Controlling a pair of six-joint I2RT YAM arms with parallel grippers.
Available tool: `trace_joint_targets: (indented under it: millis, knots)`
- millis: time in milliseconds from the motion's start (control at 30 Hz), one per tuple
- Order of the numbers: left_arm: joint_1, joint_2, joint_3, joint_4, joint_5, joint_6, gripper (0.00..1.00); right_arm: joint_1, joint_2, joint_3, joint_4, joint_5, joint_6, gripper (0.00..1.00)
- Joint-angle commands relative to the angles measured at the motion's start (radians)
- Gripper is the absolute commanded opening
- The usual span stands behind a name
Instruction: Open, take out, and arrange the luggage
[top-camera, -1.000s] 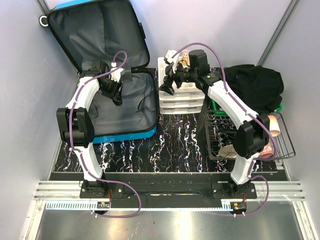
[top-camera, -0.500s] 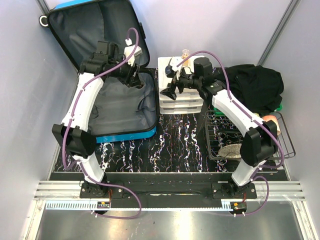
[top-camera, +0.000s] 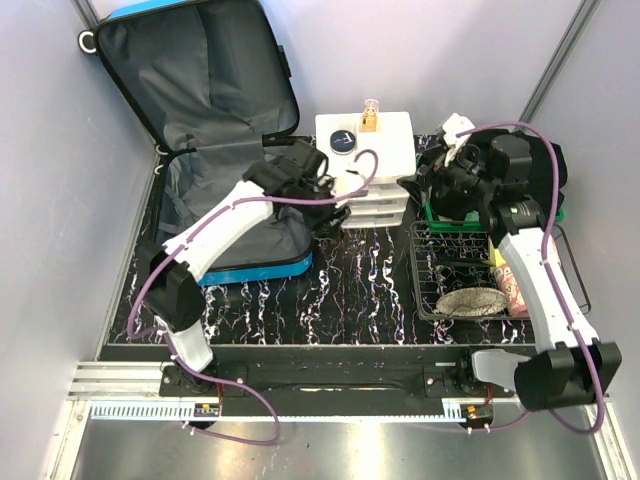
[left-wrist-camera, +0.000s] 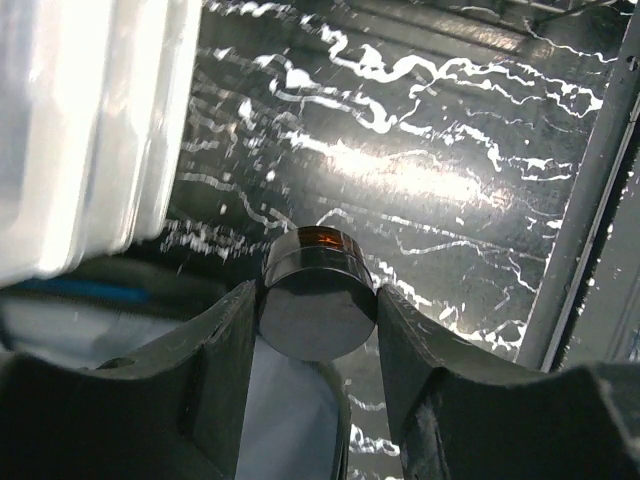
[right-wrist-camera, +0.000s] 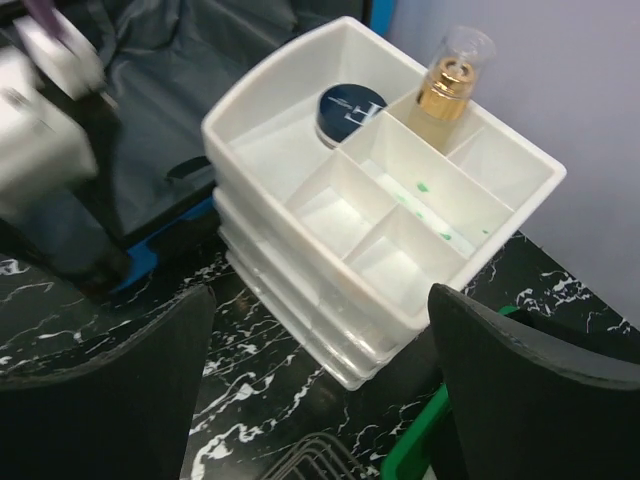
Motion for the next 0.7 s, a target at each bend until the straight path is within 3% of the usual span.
trace_joint_targets:
  millis: [0, 133, 467, 600, 633, 667]
  knots:
    - [-0.112, 0.092, 0.021, 0.118, -0.062, 0.068, 0.18, 0.012, -0.111, -0.062, -0.068, 0.033, 0.024, 0.97]
    - [-0.186, 0.215, 0.028, 0.159, -0.148, 0.073, 0.20, 0.008, -0.162, -0.113, -0.141, 0.066, 0.011, 0.97]
    - [-0.242, 0.384, 0.048, 0.265, -0.305, 0.028, 0.22, 0.007, -0.249, -0.167, -0.201, 0.159, -0.014, 0.98]
    - [-0.242, 0.396, 0.008, 0.281, -0.331, 0.020, 0.37, 0.005, -0.268, -0.179, -0.215, 0.156, -0.015, 0.99]
    - [-0.242, 0.396, 0.005, 0.273, -0.331, 0.025, 0.50, 0.005, -0.268, -0.180, -0.217, 0.156, -0.015, 1.00]
    - [-0.242, 0.397, 0.002, 0.270, -0.328, 0.025, 0.54, 0.005, -0.268, -0.183, -0.220, 0.159, -0.015, 0.99]
